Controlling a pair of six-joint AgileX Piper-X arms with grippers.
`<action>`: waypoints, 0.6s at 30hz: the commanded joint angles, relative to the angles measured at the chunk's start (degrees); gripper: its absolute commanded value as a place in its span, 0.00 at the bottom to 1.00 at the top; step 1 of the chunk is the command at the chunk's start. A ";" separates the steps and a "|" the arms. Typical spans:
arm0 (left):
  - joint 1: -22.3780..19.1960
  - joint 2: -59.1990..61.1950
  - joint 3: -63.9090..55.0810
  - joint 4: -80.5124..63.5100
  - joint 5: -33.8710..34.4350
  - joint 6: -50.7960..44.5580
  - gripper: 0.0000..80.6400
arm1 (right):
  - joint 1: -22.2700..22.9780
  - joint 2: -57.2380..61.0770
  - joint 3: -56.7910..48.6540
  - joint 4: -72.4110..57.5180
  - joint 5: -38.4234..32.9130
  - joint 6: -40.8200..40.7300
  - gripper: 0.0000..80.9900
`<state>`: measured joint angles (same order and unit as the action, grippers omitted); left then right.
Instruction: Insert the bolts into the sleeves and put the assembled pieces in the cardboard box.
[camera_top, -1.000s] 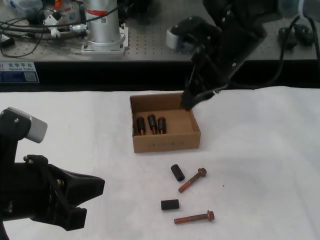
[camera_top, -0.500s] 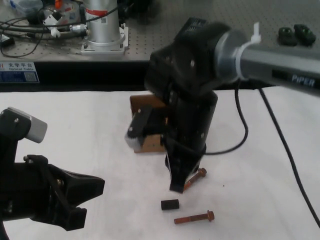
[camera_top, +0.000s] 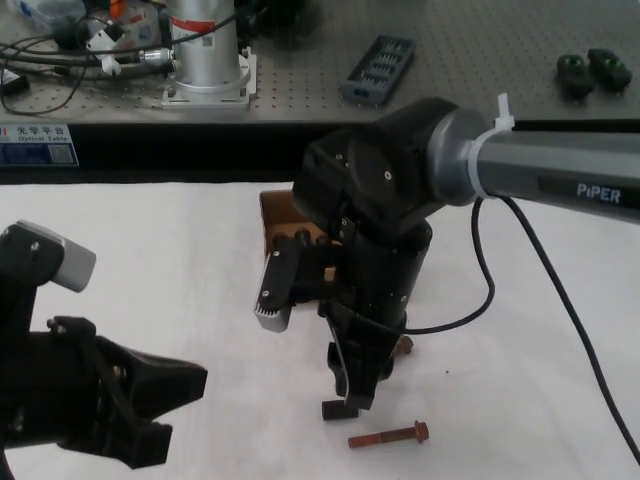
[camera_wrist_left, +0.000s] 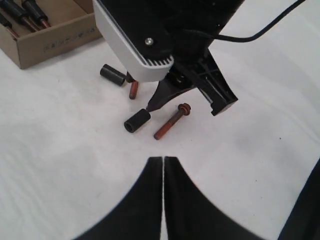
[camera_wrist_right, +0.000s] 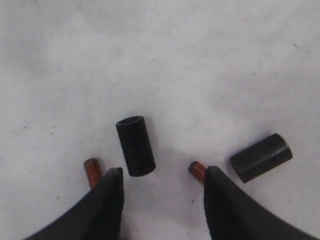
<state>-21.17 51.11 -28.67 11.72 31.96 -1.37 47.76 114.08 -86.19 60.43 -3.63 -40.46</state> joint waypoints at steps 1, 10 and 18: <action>0.06 -0.15 -0.63 3.85 0.40 3.09 0.01 | 0.55 -0.57 0.14 -1.37 -1.43 -0.82 0.44; 0.06 -0.15 -0.63 4.99 0.40 3.99 0.01 | 1.08 1.51 0.14 -2.85 -1.71 -3.27 0.44; 0.06 -0.15 -0.63 4.99 0.40 3.99 0.01 | 1.76 2.73 1.65 -2.30 -1.71 -3.27 0.44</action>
<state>-21.17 51.11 -28.67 16.55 31.96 1.72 49.23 117.00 -84.76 57.95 -4.48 -43.30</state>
